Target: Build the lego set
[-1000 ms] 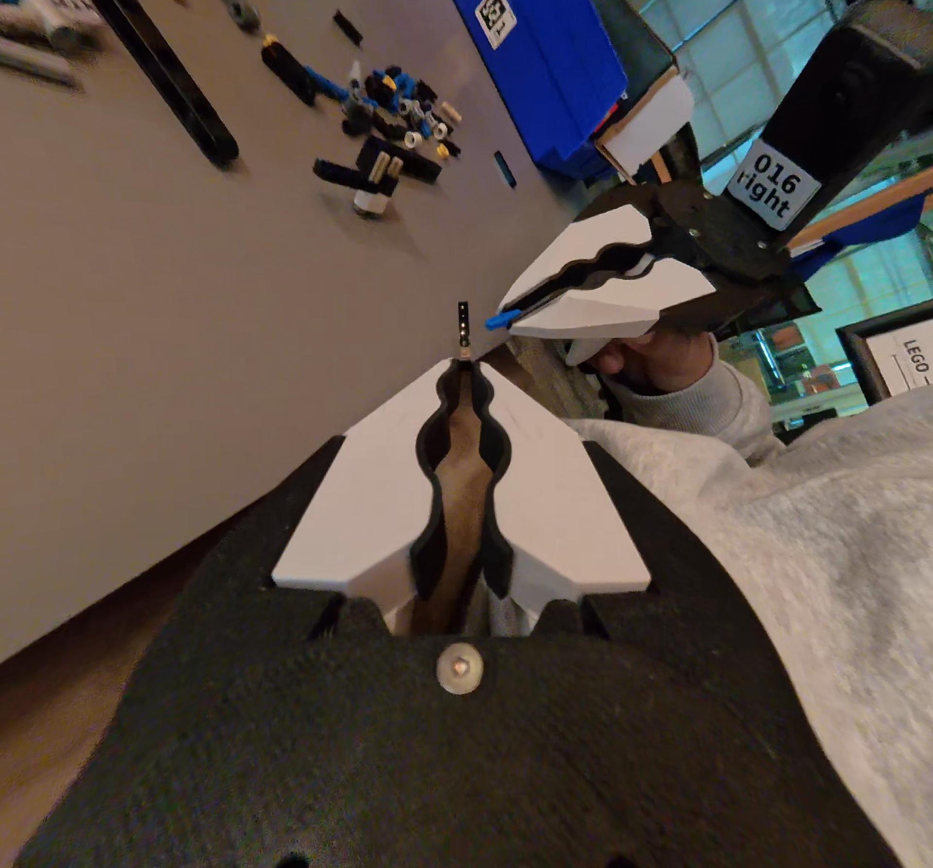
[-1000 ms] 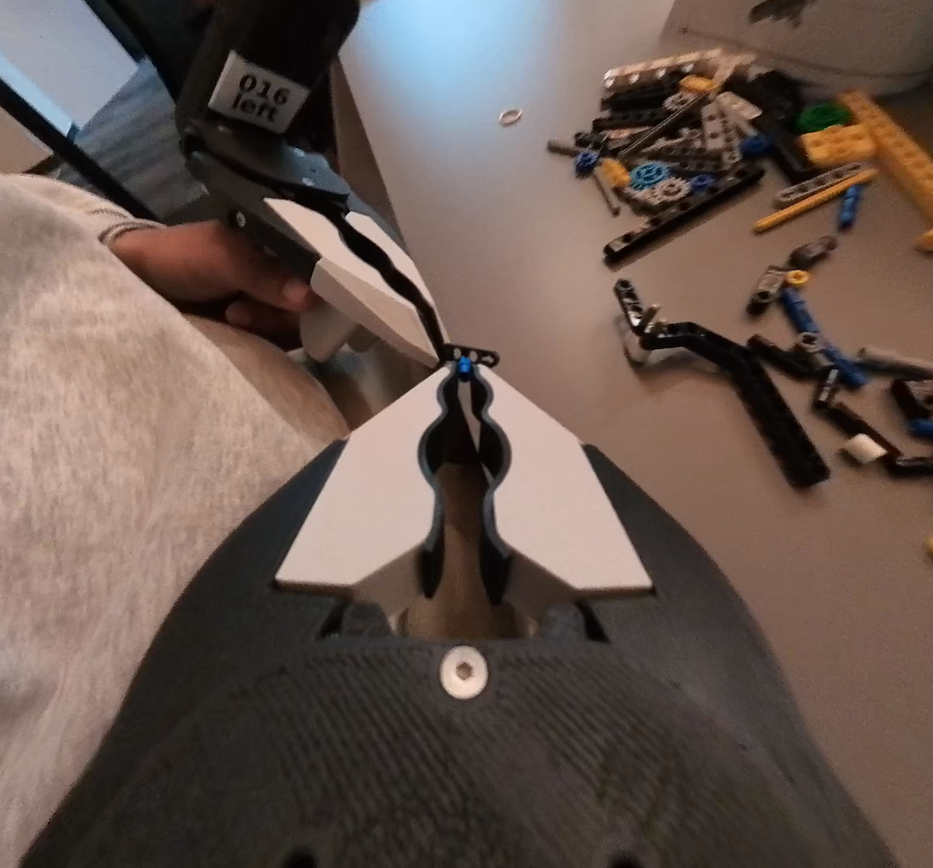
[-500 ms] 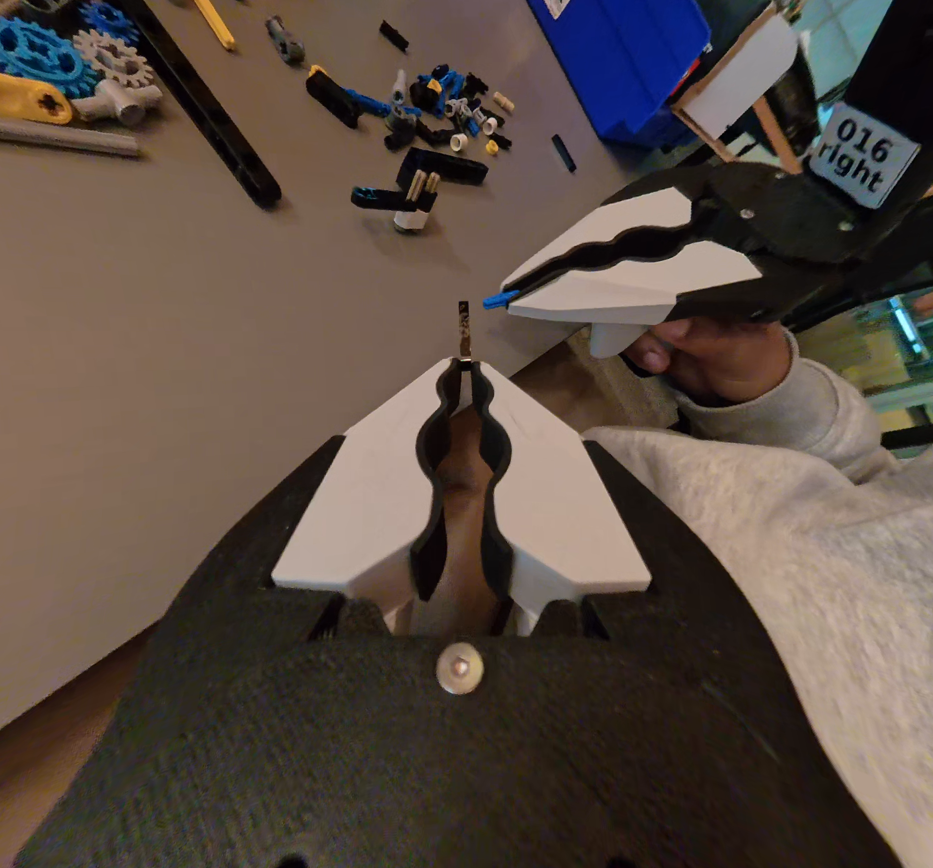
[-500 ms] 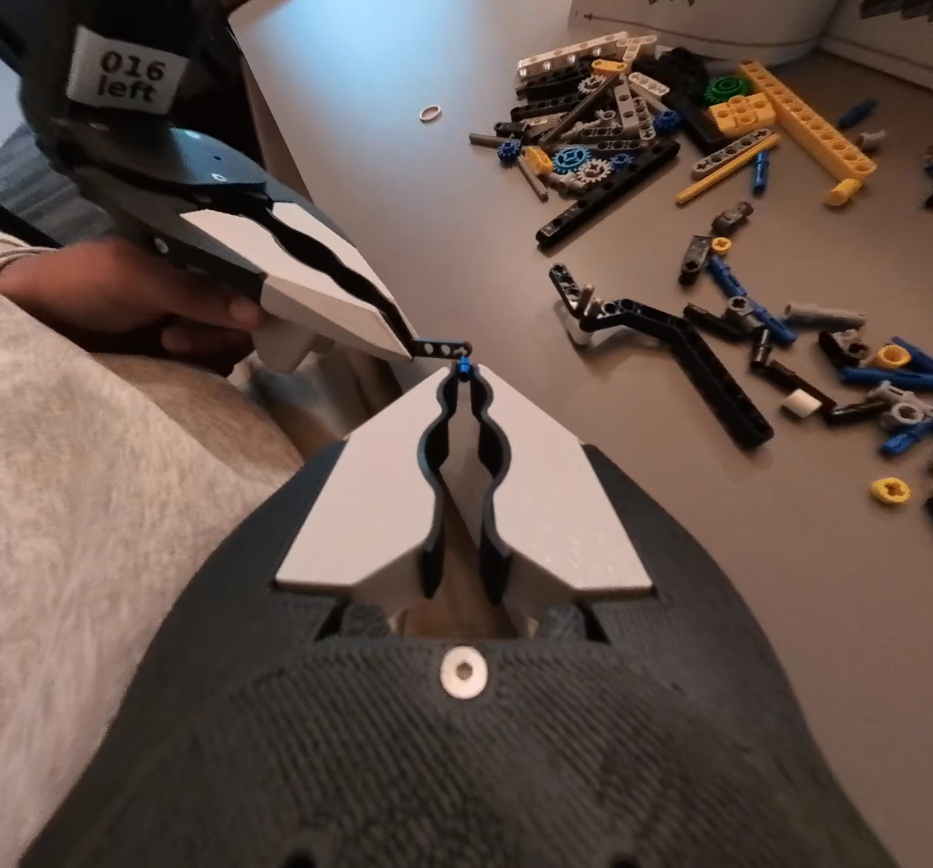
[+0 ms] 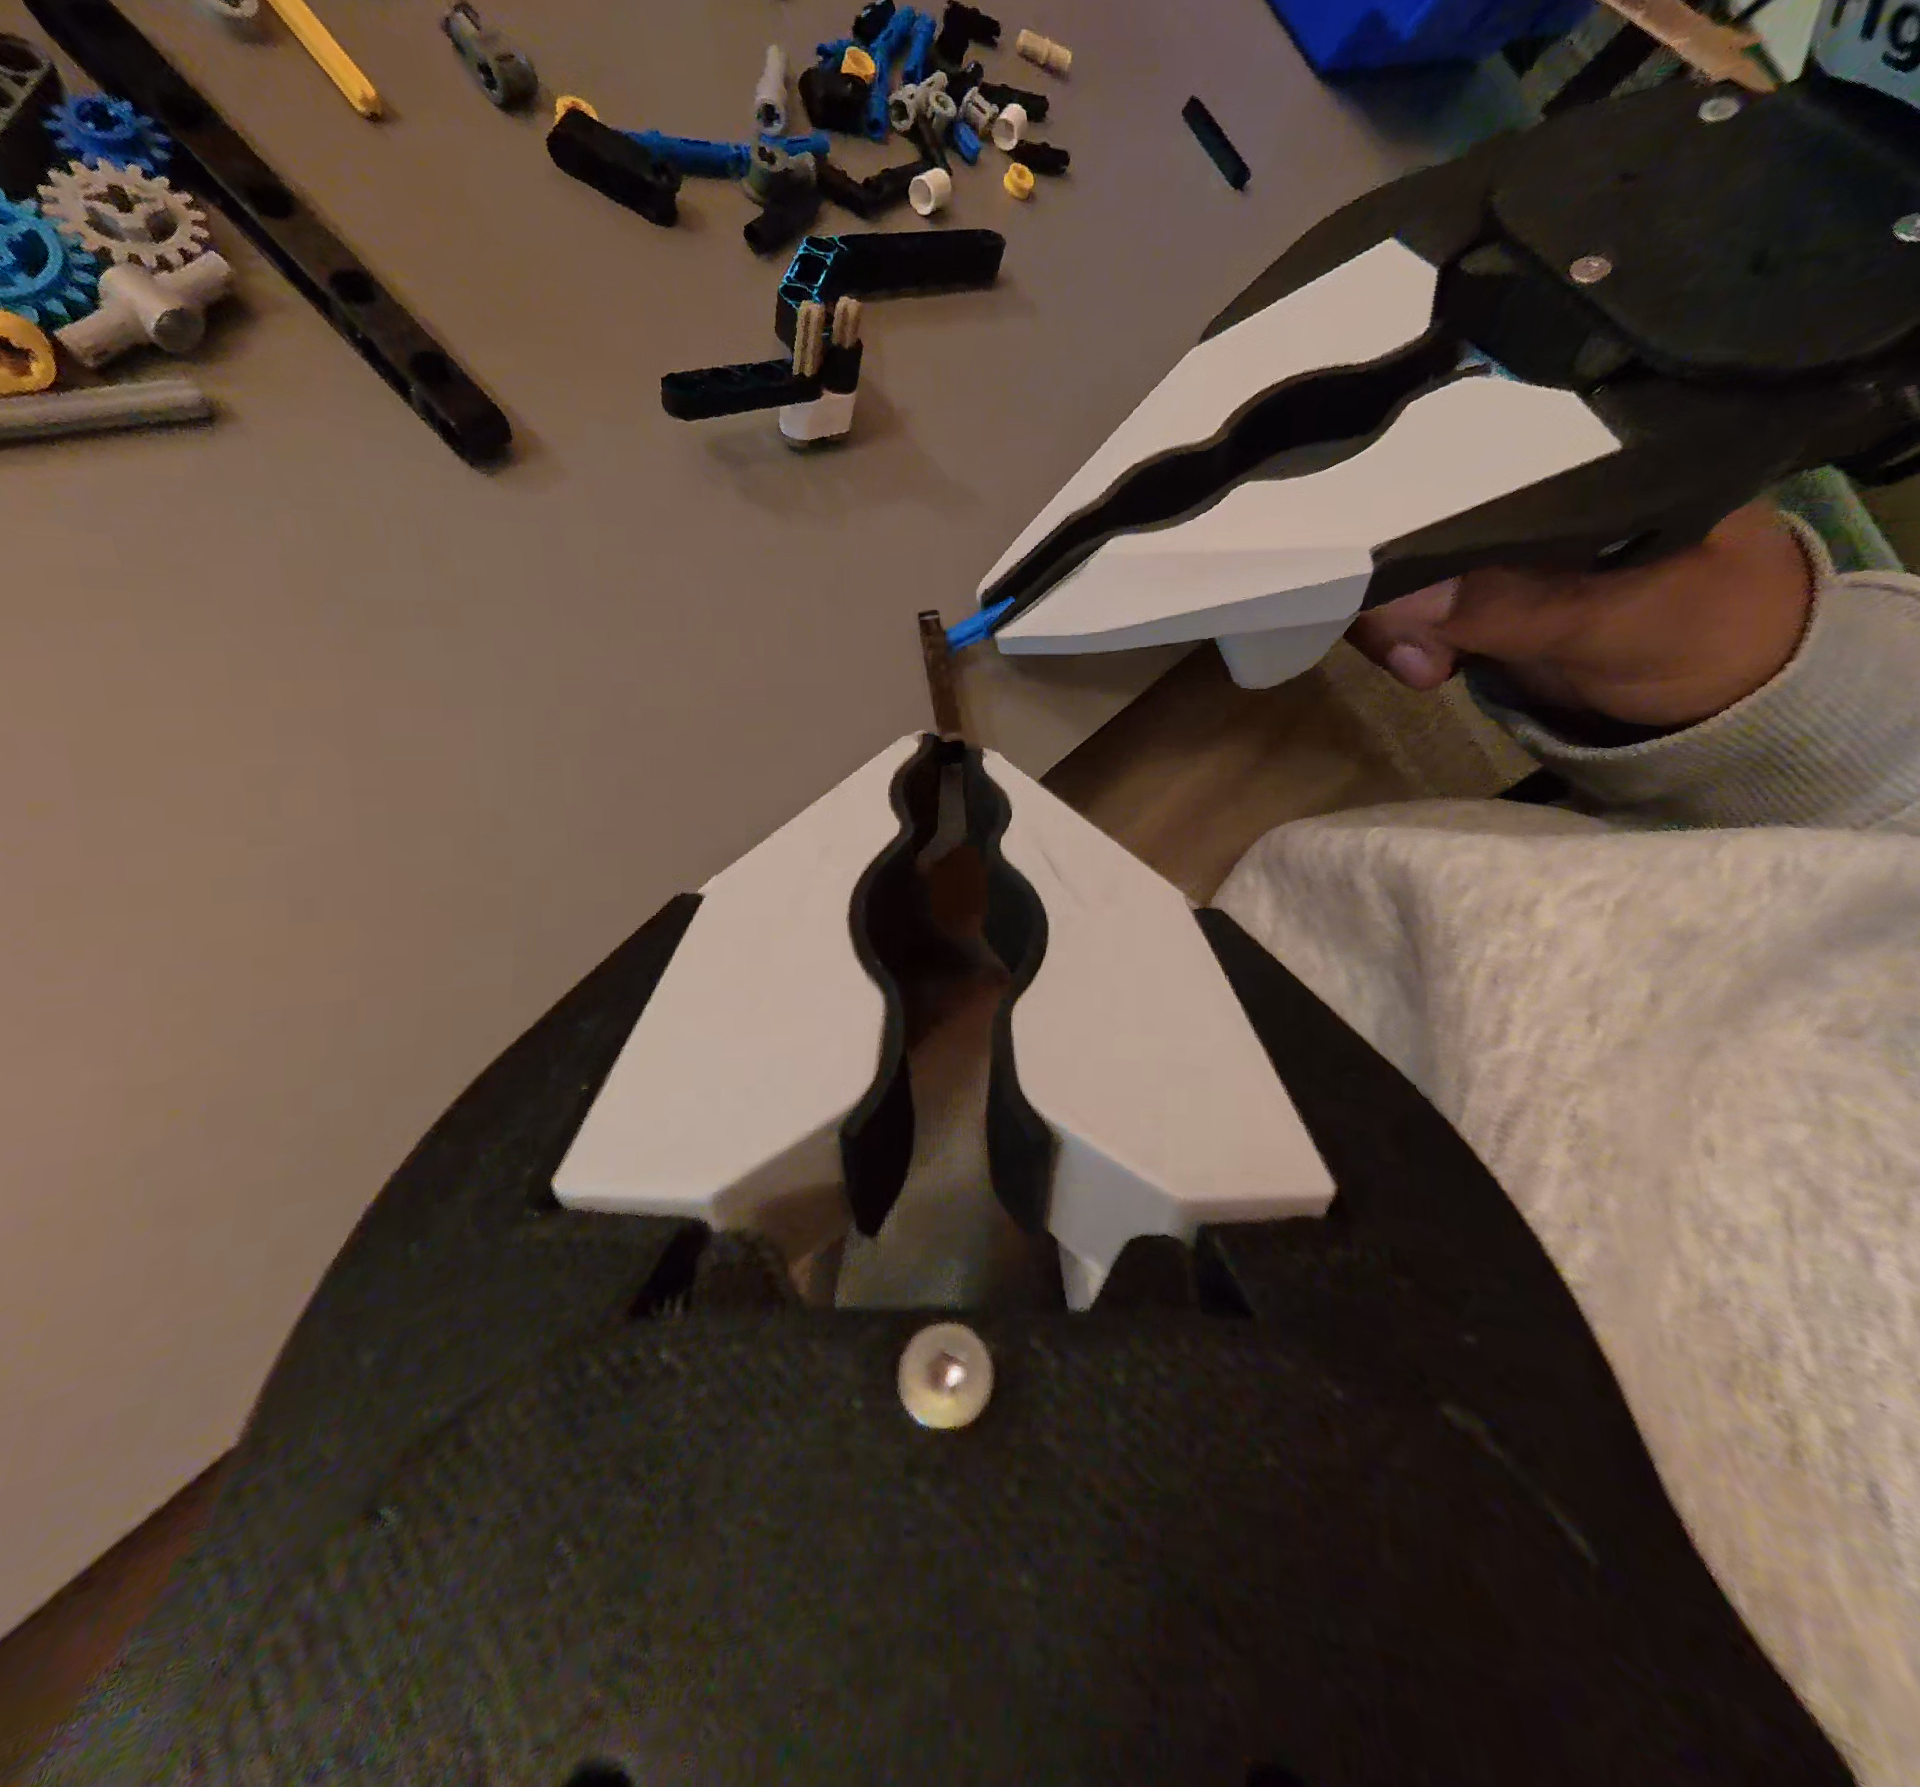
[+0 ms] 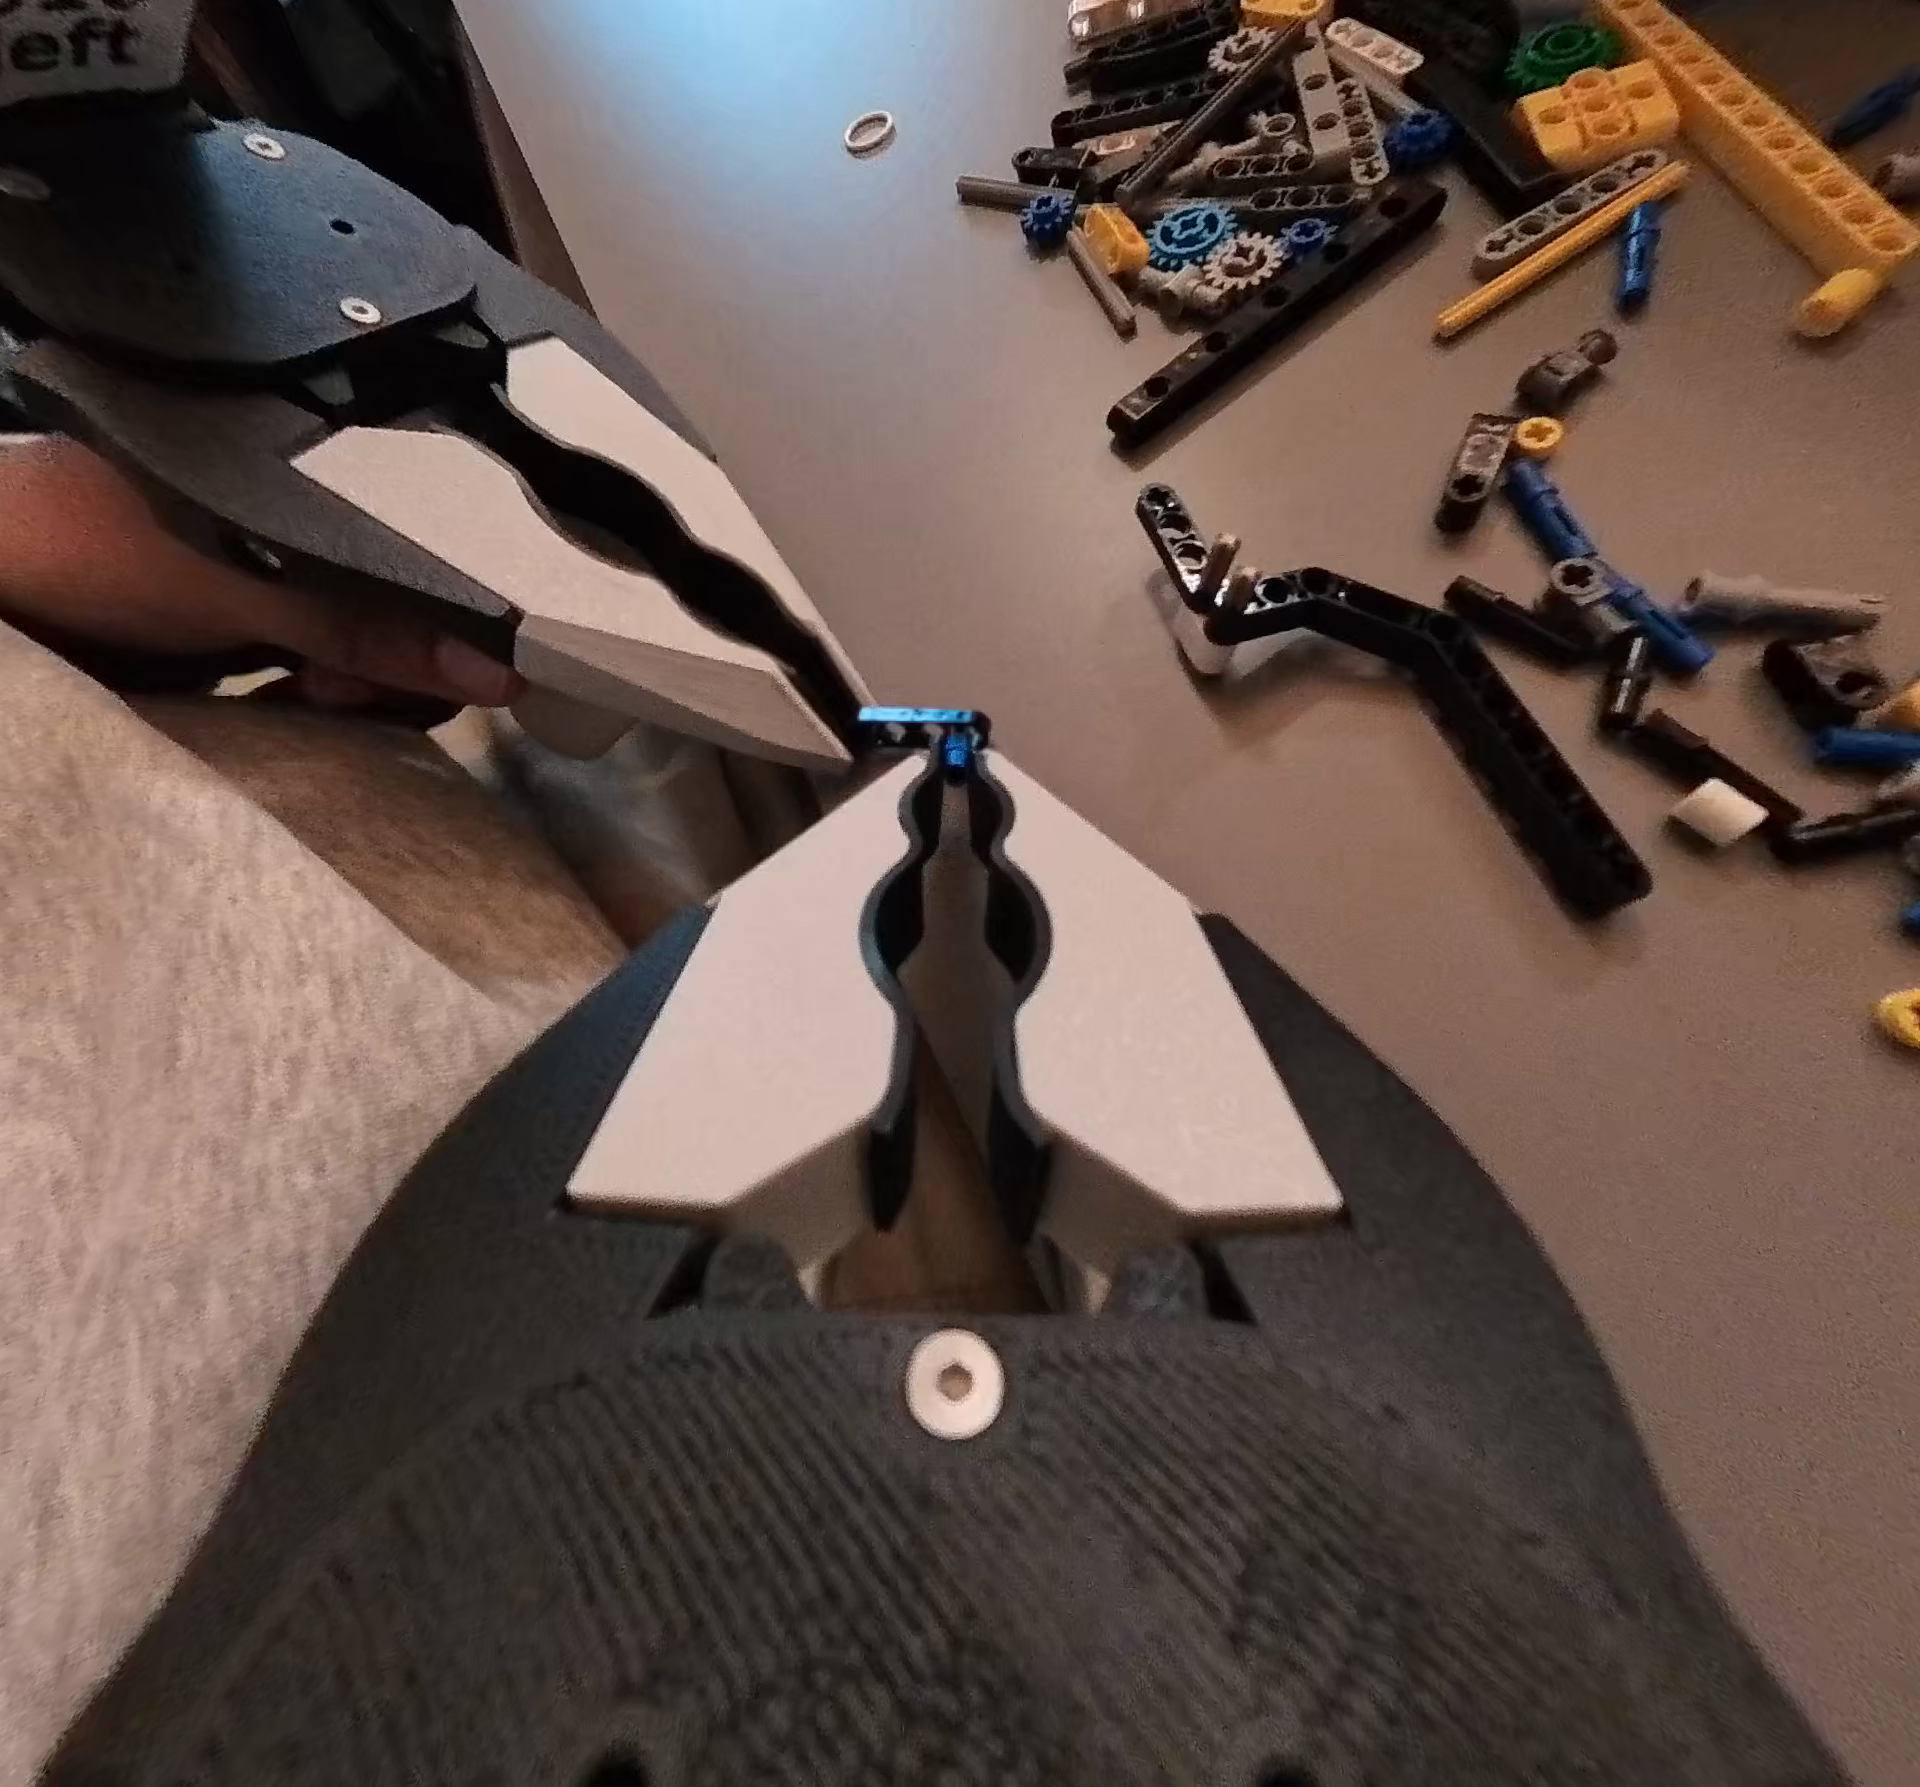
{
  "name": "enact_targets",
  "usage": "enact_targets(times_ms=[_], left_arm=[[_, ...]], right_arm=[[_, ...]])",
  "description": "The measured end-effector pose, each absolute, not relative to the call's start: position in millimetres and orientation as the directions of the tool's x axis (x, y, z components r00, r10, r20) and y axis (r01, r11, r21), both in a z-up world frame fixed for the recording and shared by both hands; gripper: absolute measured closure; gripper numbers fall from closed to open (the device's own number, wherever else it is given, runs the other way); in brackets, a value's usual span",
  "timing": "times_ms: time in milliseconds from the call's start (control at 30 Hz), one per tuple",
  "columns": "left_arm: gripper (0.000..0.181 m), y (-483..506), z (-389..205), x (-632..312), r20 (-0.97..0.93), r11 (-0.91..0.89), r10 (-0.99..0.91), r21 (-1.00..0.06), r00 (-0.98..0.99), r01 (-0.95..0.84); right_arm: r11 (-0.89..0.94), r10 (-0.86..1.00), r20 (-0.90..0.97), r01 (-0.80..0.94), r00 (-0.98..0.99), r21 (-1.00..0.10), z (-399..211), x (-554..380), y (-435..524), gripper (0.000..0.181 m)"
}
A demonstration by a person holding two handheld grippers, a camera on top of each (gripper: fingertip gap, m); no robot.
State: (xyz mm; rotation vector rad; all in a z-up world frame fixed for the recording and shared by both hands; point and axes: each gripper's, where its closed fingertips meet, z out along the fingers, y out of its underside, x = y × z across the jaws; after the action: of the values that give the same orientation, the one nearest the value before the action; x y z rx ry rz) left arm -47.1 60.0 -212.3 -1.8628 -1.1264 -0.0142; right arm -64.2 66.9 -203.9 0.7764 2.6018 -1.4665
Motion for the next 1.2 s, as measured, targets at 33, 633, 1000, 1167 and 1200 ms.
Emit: enact_targets(times_ms=[33, 633, 1000, 1167, 1200], left_arm=[[0.178, 60.2, -212.2, -47.3, 0.43, -0.155, 0.69, -0.698, 0.582, 0.699], [0.165, 63.8, -212.3, -61.9, 0.253, -0.295, 0.712, -0.739, 0.655, 0.606], [0.179, 63.6, -191.4, -77.9, 0.371, -0.111, 0.709, -0.781, 0.6, 0.614], [0.18, 68.2, -158.2, -101.2, 0.788, 0.276, 0.414, -0.586, 0.456, 0.762], [0.18, 69.7, -154.3, -104.6, 0.828, 0.31, 0.356, -0.543, 0.434, 0.781]], right_arm=[[0.423, 0.396, -0.288, 0.452, -0.872, -0.785, -204.6, -63.8, 66.6, 0.179], [0.416, 0.403, -0.295, 0.46, -0.866, -0.784, -203.7, -67.2, 70.4, 0.179], [0.372, 0.429, -0.246, 0.418, -0.869, -0.829, -190.2, -75.1, 78.4, 0.179], [0.298, 0.47, -0.184, 0.351, -0.864, -0.888, -163.3, -86.9, 85.3, 0.179], [0.274, 0.477, -0.183, 0.344, -0.86, -0.898, -156.6, -88.8, 86.7, 0.179]])
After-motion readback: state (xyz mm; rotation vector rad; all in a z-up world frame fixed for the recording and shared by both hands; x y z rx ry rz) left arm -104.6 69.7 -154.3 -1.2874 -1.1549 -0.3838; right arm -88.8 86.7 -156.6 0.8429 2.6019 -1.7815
